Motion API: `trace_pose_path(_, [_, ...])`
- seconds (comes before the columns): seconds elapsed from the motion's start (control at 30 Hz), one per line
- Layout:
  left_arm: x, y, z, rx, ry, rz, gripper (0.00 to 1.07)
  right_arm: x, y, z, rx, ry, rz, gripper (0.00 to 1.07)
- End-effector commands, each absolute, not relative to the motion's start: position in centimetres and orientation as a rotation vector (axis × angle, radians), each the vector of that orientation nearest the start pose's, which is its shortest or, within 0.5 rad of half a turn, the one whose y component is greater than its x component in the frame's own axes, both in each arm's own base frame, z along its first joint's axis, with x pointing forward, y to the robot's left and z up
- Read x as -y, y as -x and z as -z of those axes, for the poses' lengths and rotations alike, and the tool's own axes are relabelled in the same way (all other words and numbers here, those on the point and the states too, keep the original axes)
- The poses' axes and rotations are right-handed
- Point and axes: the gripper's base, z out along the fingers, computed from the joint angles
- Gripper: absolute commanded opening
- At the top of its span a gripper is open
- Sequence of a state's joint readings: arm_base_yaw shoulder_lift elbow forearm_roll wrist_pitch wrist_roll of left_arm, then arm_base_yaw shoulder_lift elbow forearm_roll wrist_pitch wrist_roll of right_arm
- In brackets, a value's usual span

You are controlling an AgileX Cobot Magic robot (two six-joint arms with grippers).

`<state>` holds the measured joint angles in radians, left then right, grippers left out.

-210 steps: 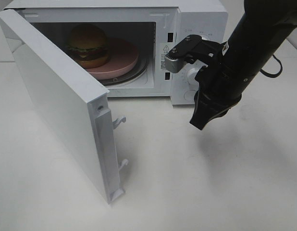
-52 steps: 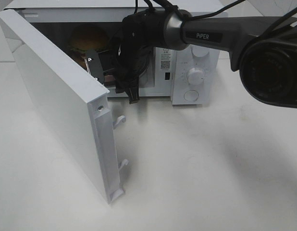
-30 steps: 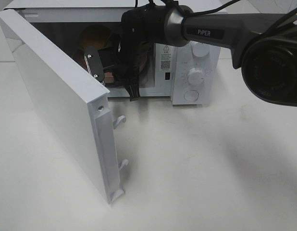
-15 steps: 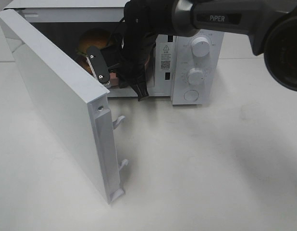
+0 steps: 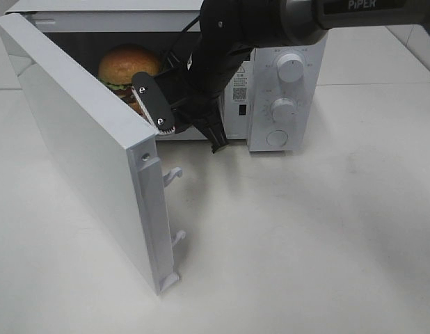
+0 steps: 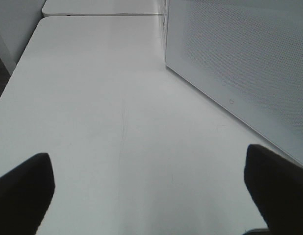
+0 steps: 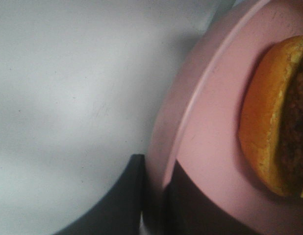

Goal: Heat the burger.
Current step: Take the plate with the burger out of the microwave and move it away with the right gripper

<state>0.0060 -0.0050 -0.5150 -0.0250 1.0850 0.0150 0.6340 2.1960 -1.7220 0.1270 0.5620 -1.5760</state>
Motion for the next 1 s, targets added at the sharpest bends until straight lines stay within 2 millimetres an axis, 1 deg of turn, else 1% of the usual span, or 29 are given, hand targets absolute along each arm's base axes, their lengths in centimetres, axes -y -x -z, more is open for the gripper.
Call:
trace_pose_path(0.03, [0.3, 1.1, -28.1, -2.019, -0.009, 0.028, 0.98, -28.8, -39.1, -20.5, -1.152, 2.141, 0.307, 0.0])
trace_pose_path(0.17, [0.3, 1.1, -28.1, -2.019, -0.009, 0.028, 0.98, -28.3, -38.5, -20.6, -1.115, 2.172, 0.309, 0.0])
trace_pose_path(0.2, [0.3, 1.1, -28.1, -2.019, -0.009, 0.028, 0.98, -27.7, -38.4, -20.7, -1.107, 2.177, 0.303, 0.0])
trace_pose_path(0.27, [0.3, 1.1, -28.1, -2.019, -0.009, 0.028, 0.98, -27.6, -38.2, -20.7, -1.102, 2.18, 0.296, 0.0])
trace_pose_path(0.33, [0.3, 1.1, -28.1, -2.019, -0.009, 0.028, 0.98, -26.9, -37.8, -21.0, -1.088, 2.192, 0.298, 0.0])
trace_pose_path(0.43, [0.3, 1.1, -28.1, -2.019, -0.009, 0.028, 0.98, -26.5, -37.5, -21.2, -1.092, 2.188, 0.302, 0.0])
trace_pose_path(0.47, [0.3, 1.1, -28.1, -2.019, -0.009, 0.028, 0.98, -25.9, -37.2, -21.4, -1.107, 2.177, 0.297, 0.0])
trace_pose_path(0.53, [0.3, 1.1, -28.1, -2.019, -0.009, 0.028, 0.98, -25.8, -37.0, -21.5, -1.107, 2.174, 0.295, 0.0])
trace_pose_path(0.63, [0.3, 1.1, -28.1, -2.019, -0.009, 0.028, 0.98, -25.2, -36.1, -21.8, -1.084, 2.191, 0.31, 0.0])
trace_pose_path(0.7, [0.3, 1.1, -28.1, -2.019, -0.009, 0.028, 0.98, -25.0, -35.9, -21.8, -1.085, 2.187, 0.314, 0.0])
trace_pose_path(0.77, [0.3, 1.1, -28.1, -2.019, -0.009, 0.028, 0.98, -24.5, -35.2, -21.8, -1.09, 2.191, 0.313, 0.0])
trace_pose_path(1.0, [0.3, 1.1, -28.1, -2.019, -0.009, 0.028, 0.98, -23.5, -33.8, -22.2, -1.093, 2.182, 0.325, 0.0])
